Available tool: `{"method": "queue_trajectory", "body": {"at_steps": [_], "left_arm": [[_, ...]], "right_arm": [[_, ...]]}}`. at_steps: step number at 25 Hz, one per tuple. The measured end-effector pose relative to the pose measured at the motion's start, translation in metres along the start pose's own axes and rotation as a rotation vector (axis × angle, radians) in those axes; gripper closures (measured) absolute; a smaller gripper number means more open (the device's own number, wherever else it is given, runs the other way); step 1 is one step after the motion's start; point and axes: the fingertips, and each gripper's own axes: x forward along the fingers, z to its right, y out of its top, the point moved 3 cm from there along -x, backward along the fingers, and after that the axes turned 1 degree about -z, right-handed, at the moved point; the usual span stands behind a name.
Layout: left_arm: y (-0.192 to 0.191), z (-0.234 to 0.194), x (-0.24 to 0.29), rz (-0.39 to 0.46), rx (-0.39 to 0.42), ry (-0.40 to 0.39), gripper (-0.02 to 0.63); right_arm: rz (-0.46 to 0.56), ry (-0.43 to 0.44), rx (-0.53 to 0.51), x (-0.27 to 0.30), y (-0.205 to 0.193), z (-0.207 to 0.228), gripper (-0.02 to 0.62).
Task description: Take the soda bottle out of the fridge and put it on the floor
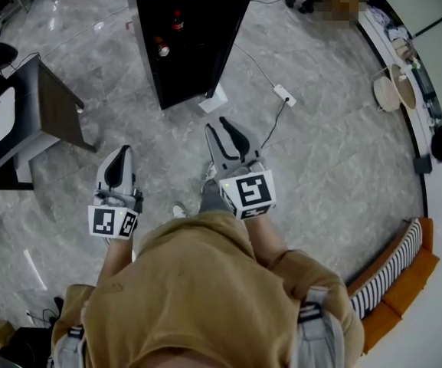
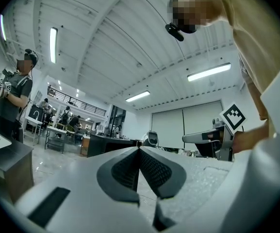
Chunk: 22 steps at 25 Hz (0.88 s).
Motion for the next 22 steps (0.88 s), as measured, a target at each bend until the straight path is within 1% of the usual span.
{"method": "queue_trajectory", "body": {"at_steps": [3, 6, 9, 12, 18, 22], "left_arm": [[-0.003, 0.0, 0.025, -0.013, 0.013, 0.006, 0.604], [-0.009, -0.003, 0.058, -0.03, 0.019, 0.022, 0.604], [-0.012, -0.007, 0.103, -0.047, 0.025, 0.037, 0.604], [-0.009, -0.012, 0.154, -0.042, 0.04, 0.054, 0.604], [-0.004, -0.019, 0.245, -0.02, 0.07, 0.132, 0.604], [-0.004, -0.024, 0.282, -0.026, 0.087, 0.203, 0.604]], "right_arm": [[-0.014, 0.011, 0.018, 0.018, -0.005, 0.021, 0.502], [-0.011, 0.025, 0.03, 0.043, -0.012, 0.051, 0.502], [-0.004, 0.047, 0.041, 0.076, -0.011, 0.087, 0.502], [-0.009, 0.08, 0.046, 0.112, -0.007, 0.124, 0.502], [0.008, 0.171, 0.031, 0.178, 0.003, 0.195, 0.502], [-0.001, 0.239, 0.021, 0.22, -0.001, 0.229, 0.502]]}}
